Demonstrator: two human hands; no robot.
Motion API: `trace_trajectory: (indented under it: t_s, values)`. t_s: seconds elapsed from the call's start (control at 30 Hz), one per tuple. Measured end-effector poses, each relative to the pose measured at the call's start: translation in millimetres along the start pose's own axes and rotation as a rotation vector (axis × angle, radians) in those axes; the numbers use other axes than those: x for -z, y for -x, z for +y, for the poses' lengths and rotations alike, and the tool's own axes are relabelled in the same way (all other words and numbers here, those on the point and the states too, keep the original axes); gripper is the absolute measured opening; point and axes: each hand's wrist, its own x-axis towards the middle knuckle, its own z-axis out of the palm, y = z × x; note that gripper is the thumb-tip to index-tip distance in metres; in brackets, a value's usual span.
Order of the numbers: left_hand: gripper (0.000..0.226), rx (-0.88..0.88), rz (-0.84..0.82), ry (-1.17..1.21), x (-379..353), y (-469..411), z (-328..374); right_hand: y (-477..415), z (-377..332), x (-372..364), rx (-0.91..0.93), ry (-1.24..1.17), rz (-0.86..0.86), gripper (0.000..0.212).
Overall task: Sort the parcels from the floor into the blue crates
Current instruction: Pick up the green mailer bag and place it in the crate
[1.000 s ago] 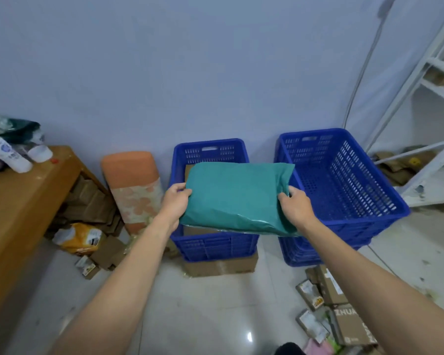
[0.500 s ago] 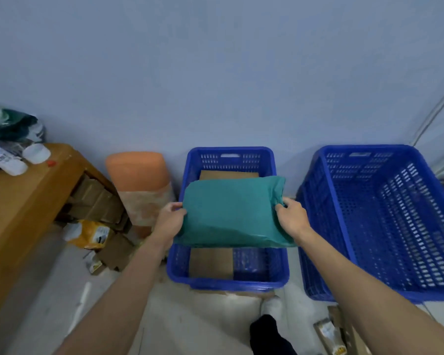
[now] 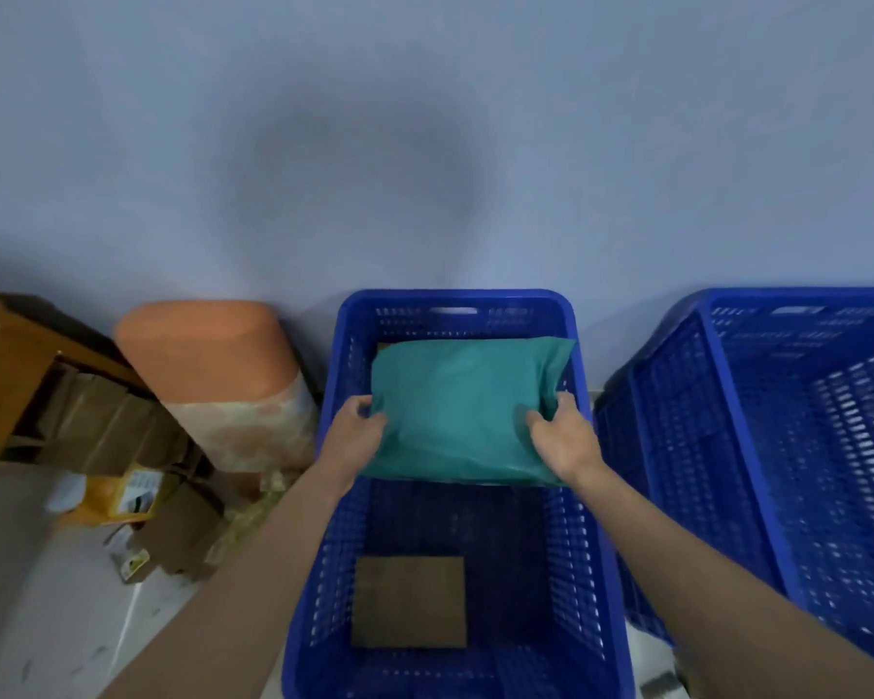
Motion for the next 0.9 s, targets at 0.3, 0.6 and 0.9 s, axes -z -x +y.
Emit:
trace_trajectory:
  t_s: [0.3,0.6,0.9]
  values:
    - [0.055,-0.104,-0.057,-0.17,-43.9,-145.4,-49.1,-125.4,48.2,-93.9,-0.069,-0.069,-0.024,0.067]
    - [0.096,-0.493,-0.077,-0.929,-64.4,-150.4,-108.9,-136.0,106.2,-123.1,-0.142,0.21,0.066,0.08]
    - [0.104,-0.634,-0.121,-1.189,-86.6,-159.5,-142.2,-147.4,113.7,-149.6,-0.308,0.085,-0.017,0.086]
